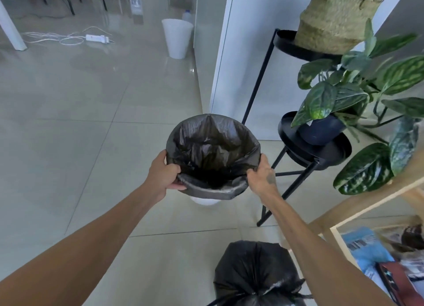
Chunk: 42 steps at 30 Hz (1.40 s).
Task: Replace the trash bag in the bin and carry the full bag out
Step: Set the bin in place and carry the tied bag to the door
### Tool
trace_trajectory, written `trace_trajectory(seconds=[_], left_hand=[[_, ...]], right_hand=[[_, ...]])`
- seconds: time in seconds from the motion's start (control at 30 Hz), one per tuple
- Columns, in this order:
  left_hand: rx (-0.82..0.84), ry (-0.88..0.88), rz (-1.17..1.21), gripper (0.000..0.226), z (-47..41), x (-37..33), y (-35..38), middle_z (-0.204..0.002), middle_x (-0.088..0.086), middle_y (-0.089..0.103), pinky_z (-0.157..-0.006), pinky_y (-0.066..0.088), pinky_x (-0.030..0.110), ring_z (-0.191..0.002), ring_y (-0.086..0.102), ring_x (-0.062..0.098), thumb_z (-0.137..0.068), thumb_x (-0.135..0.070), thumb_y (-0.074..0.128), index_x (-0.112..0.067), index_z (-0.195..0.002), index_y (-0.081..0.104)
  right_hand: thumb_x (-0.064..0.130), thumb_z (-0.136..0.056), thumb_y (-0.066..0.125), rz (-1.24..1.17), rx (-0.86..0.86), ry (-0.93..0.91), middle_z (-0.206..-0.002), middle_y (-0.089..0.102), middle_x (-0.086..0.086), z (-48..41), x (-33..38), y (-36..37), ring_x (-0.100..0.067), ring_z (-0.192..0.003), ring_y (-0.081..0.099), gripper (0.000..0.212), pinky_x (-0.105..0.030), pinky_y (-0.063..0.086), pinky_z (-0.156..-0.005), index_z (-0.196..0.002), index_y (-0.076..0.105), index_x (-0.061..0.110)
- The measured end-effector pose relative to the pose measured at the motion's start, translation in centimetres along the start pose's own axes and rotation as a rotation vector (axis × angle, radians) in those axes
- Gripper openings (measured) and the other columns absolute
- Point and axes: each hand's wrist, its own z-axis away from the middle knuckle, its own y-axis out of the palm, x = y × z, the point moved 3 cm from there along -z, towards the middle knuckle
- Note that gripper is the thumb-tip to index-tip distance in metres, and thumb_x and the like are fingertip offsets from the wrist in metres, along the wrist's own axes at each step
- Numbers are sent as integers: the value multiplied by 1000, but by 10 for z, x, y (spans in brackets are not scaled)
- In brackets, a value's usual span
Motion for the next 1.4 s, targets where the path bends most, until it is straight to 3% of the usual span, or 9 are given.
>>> trace_trajectory(seconds=[0.23, 0.43, 0.53, 0.8, 0.9, 1.0, 1.13, 1.27, 1.4], left_hand=[[17, -1, -15, 58, -56, 0, 19, -131, 14, 60, -55, 64, 40, -85, 71, 39, -91, 10, 47, -23, -139, 47], [-2, -17, -48, 56, -75, 5, 14, -127, 17, 61, -51, 63, 38, -75, 71, 35, -92, 8, 48, -19, -140, 46], [-33, -23, -78, 57, -77, 4, 12, -122, 20, 64, -54, 64, 41, -73, 70, 35, -93, 3, 54, -22, -143, 45], [-181, 31, -231, 72, -27, 2, 16, -130, 14, 62, -59, 59, 37, -60, 64, 24, -94, -34, 63, -15, -155, 30], [-155, 87, -288, 55, 20, 17, 29, -123, 12, 64, -62, 60, 37, -62, 64, 26, -93, -28, 62, -14, -143, 46], [-53, 87, -371, 56, 74, 41, 45, -121, 13, 65, -59, 59, 33, -60, 65, 25, -91, -26, 64, -16, -144, 47], [102, 84, -473, 35, 157, 74, 64, -107, 17, 72, -62, 61, 35, -57, 65, 25, -92, -21, 67, -14, -126, 62], [177, 190, -627, 13, 221, 102, 67, -93, 16, 76, -81, 61, 40, -87, 74, 36, -88, -17, 65, -12, -95, 76], [231, 281, -756, 15, 268, 115, 63, -94, 12, 78, -85, 60, 40, -92, 73, 33, -88, -18, 63, -17, -82, 76]], right_hand=[[8, -91, 47, -17, -12, 23, -101, 62, -16, -46, -13, 25, -35, -87, 61, 25, -43, 56, -77, -115, 45, 12], [8, -94, 45, -105, 57, -4, -104, 60, -13, -51, -13, 34, -17, -73, 55, 28, -28, 43, -58, -121, 43, 13], [23, -98, 51, -212, 154, 24, -111, 64, -12, -51, -14, 32, -18, -76, 59, 28, -29, 47, -60, -124, 43, 18], [44, -97, 56, -148, 392, 48, -106, 69, -8, 9, -29, -5, -20, -82, 66, 70, -29, 57, -70, -155, 22, 28], [43, -97, 57, 51, 460, 3, -120, 66, -11, 46, -45, -19, -19, -85, 67, 73, -34, 57, -82, -157, 20, 24], [43, -96, 58, 168, 465, -34, -140, 55, -12, 94, -64, -45, -27, -113, 63, 72, -43, 52, -99, -156, 26, 22], [39, -98, 55, 237, 411, -27, -146, 51, -11, 162, -93, -87, -30, -124, 55, 63, -37, 47, -102, -154, 33, 19], [37, -99, 53, 243, 379, 22, -152, 44, -10, 223, -121, -116, -31, -136, 44, 60, -42, 36, -112, -152, 34, 18], [26, -97, 55, 302, 349, 35, -133, 58, -13, 270, -136, -130, -34, -123, 56, 44, -36, 47, -97, -138, 50, 9]])
